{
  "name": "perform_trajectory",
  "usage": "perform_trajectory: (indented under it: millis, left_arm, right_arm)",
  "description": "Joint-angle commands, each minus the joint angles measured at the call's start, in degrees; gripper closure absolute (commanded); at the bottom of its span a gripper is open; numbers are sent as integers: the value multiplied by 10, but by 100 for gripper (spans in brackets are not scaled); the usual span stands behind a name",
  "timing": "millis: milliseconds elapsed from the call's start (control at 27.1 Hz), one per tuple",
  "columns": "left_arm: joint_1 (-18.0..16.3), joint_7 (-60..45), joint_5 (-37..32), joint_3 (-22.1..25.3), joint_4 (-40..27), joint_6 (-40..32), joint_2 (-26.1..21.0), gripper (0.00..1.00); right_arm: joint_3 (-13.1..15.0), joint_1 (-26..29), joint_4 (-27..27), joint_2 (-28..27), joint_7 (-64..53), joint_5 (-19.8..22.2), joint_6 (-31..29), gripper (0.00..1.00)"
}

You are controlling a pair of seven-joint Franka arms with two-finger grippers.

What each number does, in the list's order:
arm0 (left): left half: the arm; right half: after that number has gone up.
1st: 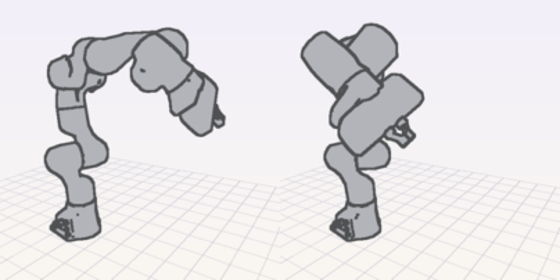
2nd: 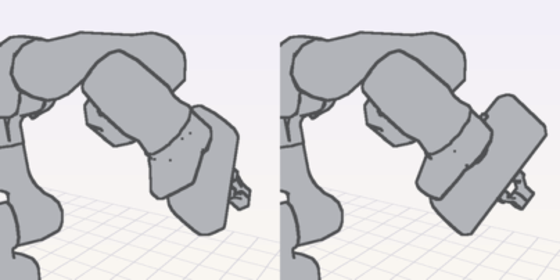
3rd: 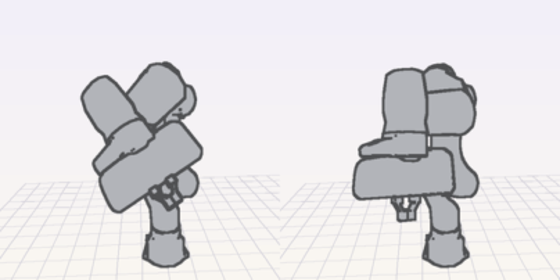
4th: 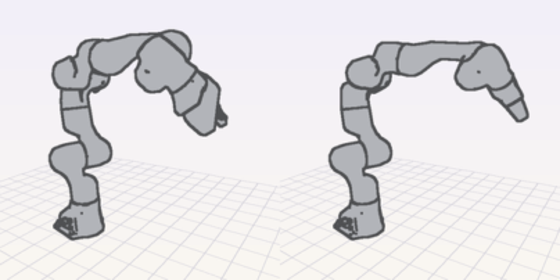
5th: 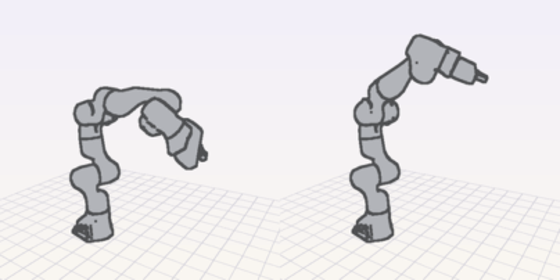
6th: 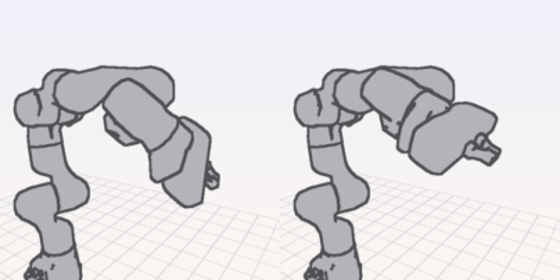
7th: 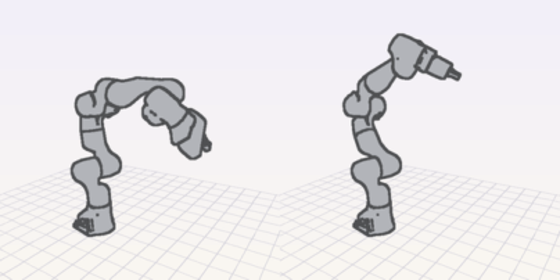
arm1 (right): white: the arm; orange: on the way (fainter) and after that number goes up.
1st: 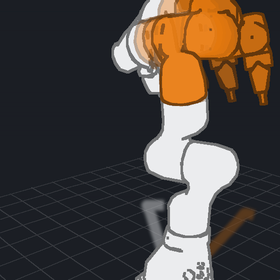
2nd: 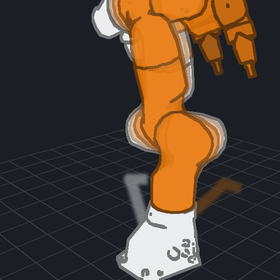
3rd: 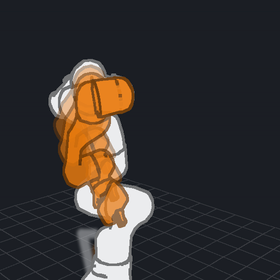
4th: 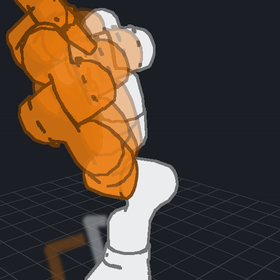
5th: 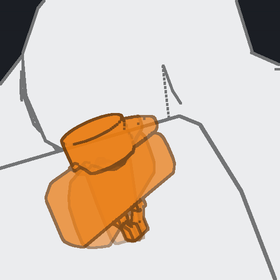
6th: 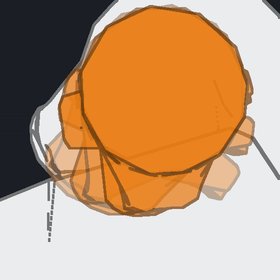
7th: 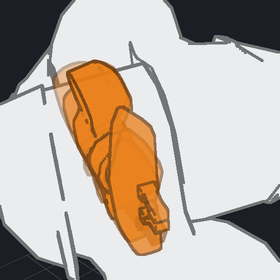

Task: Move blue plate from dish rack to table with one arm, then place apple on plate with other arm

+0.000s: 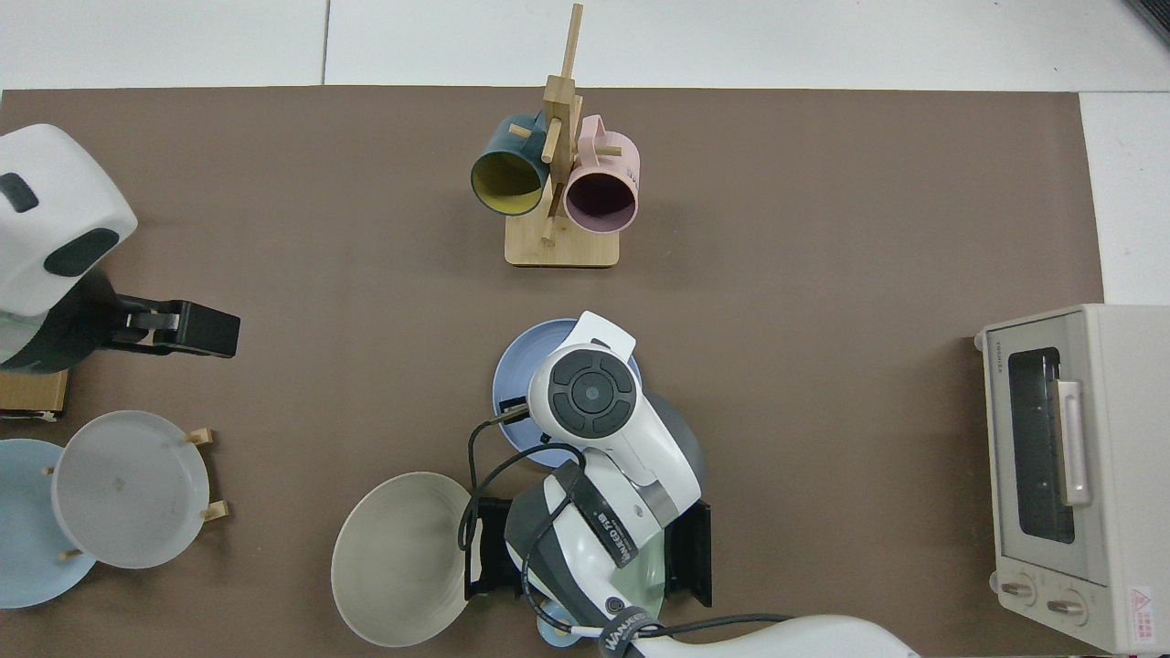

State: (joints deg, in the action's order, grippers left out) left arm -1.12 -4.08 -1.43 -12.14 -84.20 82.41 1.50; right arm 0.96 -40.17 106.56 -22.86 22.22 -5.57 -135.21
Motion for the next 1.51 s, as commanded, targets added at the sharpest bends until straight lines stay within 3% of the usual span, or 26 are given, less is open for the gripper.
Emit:
perform_trajectory:
  millis: [0,296,333,369,443,480,887,1219,1478]
  left_arm:
    - [-3,-4,2,0,6,-12,7,0]
    - [-3,-4,2,0,6,-12,7,0]
    - [-3,-4,2,0,6,-12,7,0]
    - [-3,-4,2,0,6,-12,7,0]
    - [-3,-4,2,0,6,-12,8,0]
    - [-3,-4,2,0,6,-12,8,0]
    - [-3,-4,2,-1,6,-12,11,0]
    - [-3,-4,2,-1,6,-12,11,0]
    - [-3,-4,2,-1,6,-12,11,0]
  right_arm:
    - [2,1,10,-1,6,-2,-15,100]
    - [2,4,15,0,5,-2,-14,88]
    - [2,4,15,0,4,-2,-14,79]
    - [2,4,15,0,5,-3,-15,63]
    - [2,5,15,0,5,-4,-15,8]
    - [2,5,15,0,5,-4,-15,0]
    - [12,11,-1,33,5,2,34,0]
    - [11,118,-23,106,-64,9,102,0]
    - [13,194,-52,149,-154,7,194,0]
